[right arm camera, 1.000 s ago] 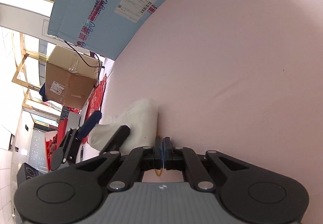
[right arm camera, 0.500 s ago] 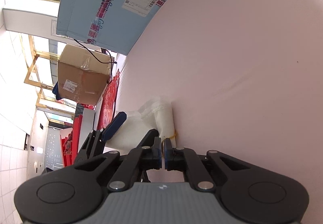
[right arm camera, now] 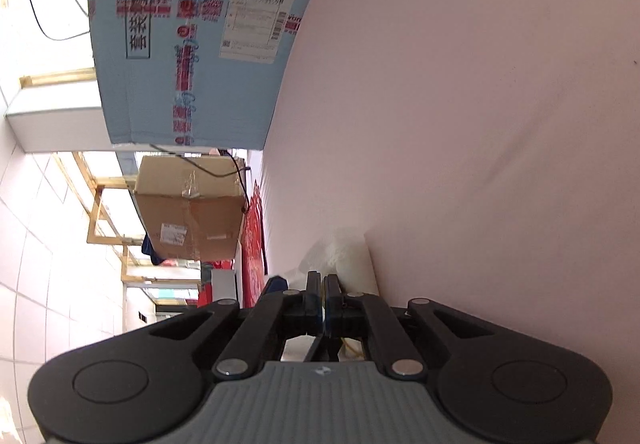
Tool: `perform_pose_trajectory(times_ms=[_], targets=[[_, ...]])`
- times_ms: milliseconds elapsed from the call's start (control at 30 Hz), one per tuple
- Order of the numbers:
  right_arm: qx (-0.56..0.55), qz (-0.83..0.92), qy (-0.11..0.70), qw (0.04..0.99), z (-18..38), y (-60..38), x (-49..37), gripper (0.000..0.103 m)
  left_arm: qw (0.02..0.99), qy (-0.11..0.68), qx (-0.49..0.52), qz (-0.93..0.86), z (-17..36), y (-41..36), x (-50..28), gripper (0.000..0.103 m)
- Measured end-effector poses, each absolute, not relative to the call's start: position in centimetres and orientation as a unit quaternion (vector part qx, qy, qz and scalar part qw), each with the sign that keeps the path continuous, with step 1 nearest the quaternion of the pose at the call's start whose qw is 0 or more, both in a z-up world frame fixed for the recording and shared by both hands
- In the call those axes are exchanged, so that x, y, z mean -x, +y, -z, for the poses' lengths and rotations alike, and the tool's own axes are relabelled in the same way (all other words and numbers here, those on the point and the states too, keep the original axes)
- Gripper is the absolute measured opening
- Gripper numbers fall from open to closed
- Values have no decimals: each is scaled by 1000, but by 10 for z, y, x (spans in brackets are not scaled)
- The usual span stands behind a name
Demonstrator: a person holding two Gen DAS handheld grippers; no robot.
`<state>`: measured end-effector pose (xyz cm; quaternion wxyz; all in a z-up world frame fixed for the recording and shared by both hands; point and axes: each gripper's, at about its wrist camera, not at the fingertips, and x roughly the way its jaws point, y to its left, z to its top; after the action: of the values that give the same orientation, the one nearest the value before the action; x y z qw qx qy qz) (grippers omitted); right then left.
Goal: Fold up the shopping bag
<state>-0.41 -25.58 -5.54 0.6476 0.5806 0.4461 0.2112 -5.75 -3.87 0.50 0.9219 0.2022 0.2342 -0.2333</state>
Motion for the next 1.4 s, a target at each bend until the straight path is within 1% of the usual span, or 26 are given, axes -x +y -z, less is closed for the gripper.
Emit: perform_pose_trajectory(times_ms=[100,200,233,267,333,400,467,533,667,700,733,833,867,900,933,967,1000,1067,1133,1167,1267,1400], targets=[[-610,-189,412,650,59,-257,2,1,922,237,-197,236,-5,-38,56,75],[-615,-165,384,669,57,-261,-7,1,922,240,-191,238,-5,-36,55,75],[-613,-166,393,665,56,-261,-11,1,922,242,-187,239,-5,-35,54,75],[-606,-171,403,664,55,-262,-13,3,922,243,-184,240,-5,-35,53,75],[-568,-189,418,684,43,-266,-15,6,922,244,-183,240,-6,-34,54,75],[-497,-201,434,724,26,-267,-13,9,921,244,-183,241,-6,-33,52,75],[-395,-203,453,772,6,-268,-6,24,921,243,-182,243,-6,-31,50,75],[-326,-207,469,794,-4,-267,2,26,921,243,-181,244,-7,-31,50,75],[-182,-234,481,825,-17,-239,20,25,921,243,-186,242,-6,-33,51,75],[-149,-237,479,832,-19,-232,24,24,921,242,-187,241,-7,-33,50,75],[-108,-237,474,841,-21,-223,28,19,921,241,-189,241,-7,-33,51,75],[16,-228,450,863,-28,-196,48,18,921,239,-192,239,-7,-34,52,75],[50,-226,440,867,-29,-187,55,16,921,239,-192,239,-7,-34,51,75],[59,-227,437,868,-30,-185,58,13,921,239,-192,239,-7,-33,51,75],[47,-229,439,868,-31,-187,58,11,921,239,-192,239,-7,-33,51,75],[12,-239,449,861,-30,-193,55,1,921,239,-193,238,-7,-33,51,75],[-44,-256,464,847,-29,-202,49,1,921,239,-193,238,-8,-33,50,75],[-147,-276,488,815,-23,-219,40,1,922,240,-191,237,-7,-34,51,75],[-211,-271,497,797,-14,-231,36,1,922,241,-190,236,-7,-35,53,75],[-259,-269,502,780,-8,-241,33,5,922,241,-190,236,-7,-34,52,75],[-374,-262,512,727,15,-265,31,8,922,241,-189,237,-7,-33,51,75],[-409,-263,509,710,25,-269,34,11,922,241,-189,236,-7,-34,52,75]])
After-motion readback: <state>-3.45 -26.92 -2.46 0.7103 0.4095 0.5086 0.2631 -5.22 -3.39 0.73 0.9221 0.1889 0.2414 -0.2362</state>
